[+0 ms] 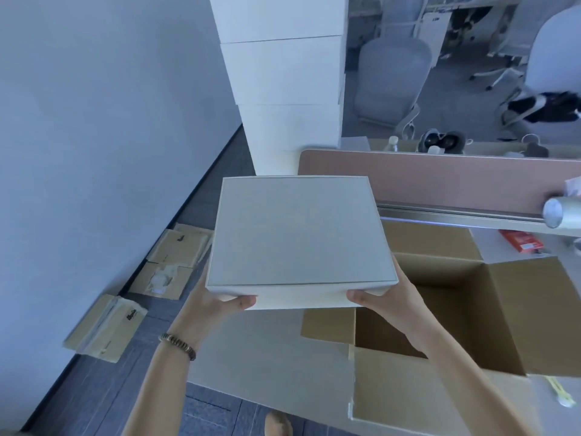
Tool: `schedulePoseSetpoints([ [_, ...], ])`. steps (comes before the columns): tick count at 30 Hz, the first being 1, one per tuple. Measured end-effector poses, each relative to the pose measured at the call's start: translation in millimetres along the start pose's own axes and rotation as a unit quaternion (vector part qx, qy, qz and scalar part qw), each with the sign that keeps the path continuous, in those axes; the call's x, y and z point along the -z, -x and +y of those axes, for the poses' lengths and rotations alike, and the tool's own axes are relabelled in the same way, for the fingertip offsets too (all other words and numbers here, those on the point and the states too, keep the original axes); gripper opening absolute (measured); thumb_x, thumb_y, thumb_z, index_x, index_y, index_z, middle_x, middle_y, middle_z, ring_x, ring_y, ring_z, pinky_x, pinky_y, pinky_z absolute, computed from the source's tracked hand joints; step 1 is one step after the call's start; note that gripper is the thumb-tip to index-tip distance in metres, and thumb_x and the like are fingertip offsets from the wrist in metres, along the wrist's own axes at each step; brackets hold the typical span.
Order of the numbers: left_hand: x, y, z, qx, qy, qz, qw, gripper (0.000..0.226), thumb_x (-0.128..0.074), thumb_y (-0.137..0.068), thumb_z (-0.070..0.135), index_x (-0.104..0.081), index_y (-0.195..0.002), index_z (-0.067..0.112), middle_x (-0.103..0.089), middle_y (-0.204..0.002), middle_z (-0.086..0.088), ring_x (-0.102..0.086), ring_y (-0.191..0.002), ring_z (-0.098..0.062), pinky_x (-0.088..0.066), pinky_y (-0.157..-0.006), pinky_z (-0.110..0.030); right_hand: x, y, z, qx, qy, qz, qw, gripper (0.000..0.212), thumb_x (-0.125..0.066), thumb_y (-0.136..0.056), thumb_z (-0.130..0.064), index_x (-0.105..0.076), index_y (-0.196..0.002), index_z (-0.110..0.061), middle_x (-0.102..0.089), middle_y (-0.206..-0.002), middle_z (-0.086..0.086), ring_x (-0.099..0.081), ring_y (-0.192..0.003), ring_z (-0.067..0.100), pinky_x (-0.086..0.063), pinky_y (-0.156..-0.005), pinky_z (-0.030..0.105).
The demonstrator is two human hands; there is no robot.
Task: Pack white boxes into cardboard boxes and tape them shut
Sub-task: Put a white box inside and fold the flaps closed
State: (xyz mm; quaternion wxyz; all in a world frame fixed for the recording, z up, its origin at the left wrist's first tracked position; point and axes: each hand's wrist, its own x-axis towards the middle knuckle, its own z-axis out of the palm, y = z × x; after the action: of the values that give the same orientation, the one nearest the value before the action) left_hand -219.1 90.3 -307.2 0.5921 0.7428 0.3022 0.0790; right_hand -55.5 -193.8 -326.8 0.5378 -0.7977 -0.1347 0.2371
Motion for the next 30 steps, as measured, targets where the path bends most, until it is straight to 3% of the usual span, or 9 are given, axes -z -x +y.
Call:
schedulePoseSetpoints([
  [2, -29, 3, 3, -0.004, 0.004, -0.017, 1.000, 0.051, -0.088, -0.069, 0.005, -0.068, -0.115, 0.012, -0.076, -0.100, 0.009, -0.070, -0.095, -0.001, -0.051, -0.070, -0.008, 27, 10, 12, 0.007, 0.007, 0.014, 1.000, 0.087, -0.086, -0.073, -0.029, -0.037, -0.137, -0.060, -0.064, -0.113, -0.031, -0.060, -0.112, 0.004, -0.054, -0.097, 0.041],
  [5, -74, 9, 6, -0.013, 0.003, -0.044, 0.999, 0.052, -0.088, -0.068, 0.002, -0.069, -0.115, 0.016, -0.076, -0.105, 0.007, -0.070, -0.101, -0.009, -0.055, -0.083, -0.020, 64, 25, 34, 0.007, 0.002, 0.028, 1.000, 0.082, -0.086, -0.074, -0.024, -0.041, -0.133, -0.059, -0.065, -0.114, -0.028, -0.061, -0.112, 0.004, -0.055, -0.096, 0.041],
  [8, -118, 17, 4, -0.011, -0.005, -0.063, 0.998, 0.040, -0.087, -0.069, 0.001, -0.073, -0.103, 0.017, -0.077, -0.102, 0.005, -0.071, -0.099, -0.011, -0.055, -0.090, -0.030, 100, 41, 59, 0.000, 0.002, 0.027, 1.000, 0.084, -0.084, -0.077, -0.023, -0.038, -0.136, -0.061, -0.064, -0.121, -0.024, -0.060, -0.116, 0.005, -0.052, -0.100, 0.046],
  [12, -172, 26, 5, -0.011, 0.006, -0.089, 0.996, 0.052, -0.087, -0.069, 0.001, -0.068, -0.114, 0.020, -0.076, -0.106, 0.010, -0.070, -0.100, -0.004, -0.055, -0.081, -0.018, 144, 57, 91, -0.030, 0.002, 0.036, 0.999, 0.085, -0.087, -0.074, -0.036, -0.036, -0.137, -0.062, -0.062, -0.124, -0.028, -0.055, -0.123, 0.008, -0.050, -0.104, 0.049],
  [17, -219, 27, 11, 0.004, -0.006, -0.110, 0.994, 0.040, -0.086, -0.071, 0.002, -0.072, -0.104, 0.020, -0.077, -0.099, 0.011, -0.071, -0.096, -0.005, -0.057, -0.082, -0.021, 183, 66, 118, -0.066, 0.014, 0.071, 0.995, 0.083, -0.087, -0.068, -0.050, -0.037, -0.132, -0.066, -0.063, -0.113, -0.034, -0.057, -0.117, 0.008, -0.053, -0.098, 0.045],
  [21, -243, 27, 12, 0.017, -0.010, -0.119, 0.993, 0.052, -0.088, -0.070, 0.007, -0.068, -0.115, 0.020, -0.076, -0.103, 0.010, -0.071, -0.098, -0.005, -0.054, -0.077, -0.017, 203, 68, 135, -0.078, 0.019, 0.080, 0.994, 0.081, -0.086, -0.066, -0.053, -0.038, -0.130, -0.067, -0.063, -0.108, -0.036, -0.060, -0.112, 0.008, -0.057, -0.093, 0.047],
  [25, -257, 22, 11, 0.027, -0.023, -0.128, 0.991, 0.054, -0.088, -0.071, 0.008, -0.067, -0.120, 0.015, -0.076, -0.105, 0.008, -0.070, -0.100, -0.005, -0.053, -0.075, -0.014, 212, 65, 140, -0.082, 0.035, 0.083, 0.993, 0.079, -0.087, -0.070, -0.049, -0.035, -0.127, -0.071, -0.059, -0.102, -0.046, -0.058, -0.111, 0.002, -0.052, -0.090, 0.035],
  [28, -260, 18, 3, 0.032, -0.036, -0.127, 0.991, 0.043, -0.087, -0.072, 0.008, -0.071, -0.112, 0.004, -0.077, -0.096, 0.010, -0.070, -0.089, 0.002, -0.049, -0.068, -0.007, 212, 60, 142, -0.087, 0.057, 0.076, 0.992, 0.080, -0.087, -0.071, -0.048, -0.031, -0.121, -0.074, -0.059, -0.098, -0.048, -0.057, -0.103, -0.003, -0.046, -0.079, 0.025],
  [30, -261, 14, -3, 0.027, -0.045, -0.133, 0.990, 0.045, -0.088, -0.071, 0.011, -0.071, -0.113, 0.005, -0.077, -0.098, 0.011, -0.070, -0.092, 0.001, -0.049, -0.070, -0.006, 212, 56, 143, -0.088, 0.065, 0.077, 0.991, 0.080, -0.087, -0.072, -0.046, -0.029, -0.120, -0.073, -0.057, -0.095, -0.052, -0.055, -0.099, -0.007, -0.043, -0.074, 0.018],
])
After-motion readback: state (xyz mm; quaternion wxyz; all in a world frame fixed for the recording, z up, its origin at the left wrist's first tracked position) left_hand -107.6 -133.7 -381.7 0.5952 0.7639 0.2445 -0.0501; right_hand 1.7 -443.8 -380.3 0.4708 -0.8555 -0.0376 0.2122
